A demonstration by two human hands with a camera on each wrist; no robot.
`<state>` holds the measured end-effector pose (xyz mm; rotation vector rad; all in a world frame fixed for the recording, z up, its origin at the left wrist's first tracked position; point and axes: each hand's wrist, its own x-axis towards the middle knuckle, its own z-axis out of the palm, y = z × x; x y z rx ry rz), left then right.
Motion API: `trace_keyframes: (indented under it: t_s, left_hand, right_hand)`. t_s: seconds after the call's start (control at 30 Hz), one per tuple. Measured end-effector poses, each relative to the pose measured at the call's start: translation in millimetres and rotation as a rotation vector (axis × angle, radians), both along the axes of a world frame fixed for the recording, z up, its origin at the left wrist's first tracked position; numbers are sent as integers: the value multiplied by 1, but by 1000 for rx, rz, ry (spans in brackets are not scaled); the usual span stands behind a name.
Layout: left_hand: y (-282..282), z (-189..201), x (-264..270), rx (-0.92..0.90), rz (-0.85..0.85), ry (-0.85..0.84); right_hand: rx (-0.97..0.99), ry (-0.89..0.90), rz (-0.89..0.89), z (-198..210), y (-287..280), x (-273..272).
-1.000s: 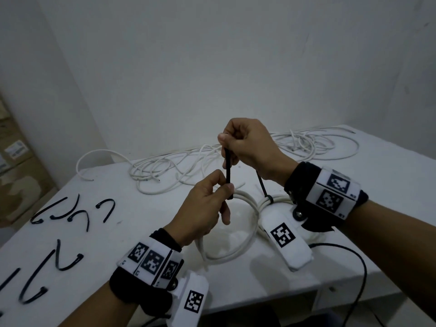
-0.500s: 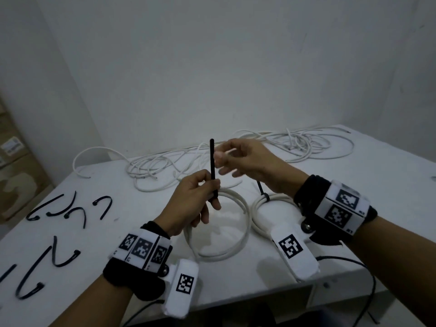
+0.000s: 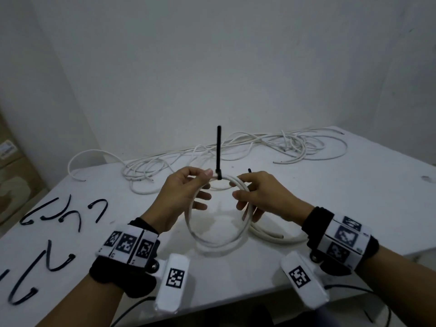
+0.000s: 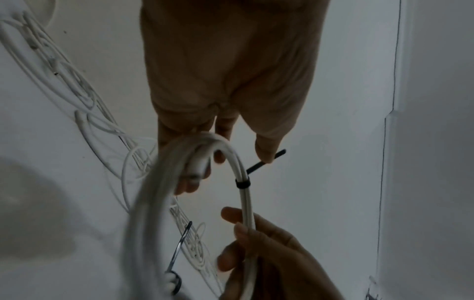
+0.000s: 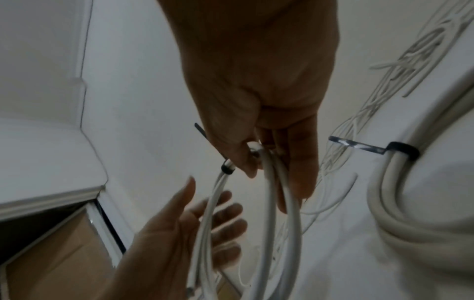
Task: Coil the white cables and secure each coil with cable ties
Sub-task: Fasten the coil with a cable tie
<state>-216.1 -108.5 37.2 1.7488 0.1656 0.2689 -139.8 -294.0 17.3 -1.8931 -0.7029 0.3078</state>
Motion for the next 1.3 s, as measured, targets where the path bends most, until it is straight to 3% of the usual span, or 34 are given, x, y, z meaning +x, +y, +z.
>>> trace_keyframes:
  t_s: [0.23, 0.47, 0.7, 0.87, 1.0, 1.3]
  left_hand:
    - [-18, -18, -9, 35, -205, 128]
    - [-80, -24, 34, 20, -273, 186]
    - [-129, -29, 67, 145, -317, 276]
    - [-114, -34, 68, 228, -190, 304]
    - [-86, -37, 58, 341, -89, 346]
    - [-68, -53, 57, 487, -136, 448]
  right_hand:
    - [96, 176, -108, 15, -55, 19]
    - [-50, 164, -244, 4, -122, 31]
    - [-132, 182, -334, -8, -170, 46]
    - [-138, 166, -297, -13, -148, 55]
    - [-276, 108, -218, -18, -110, 61]
    - [-680, -80, -184, -22, -85, 66]
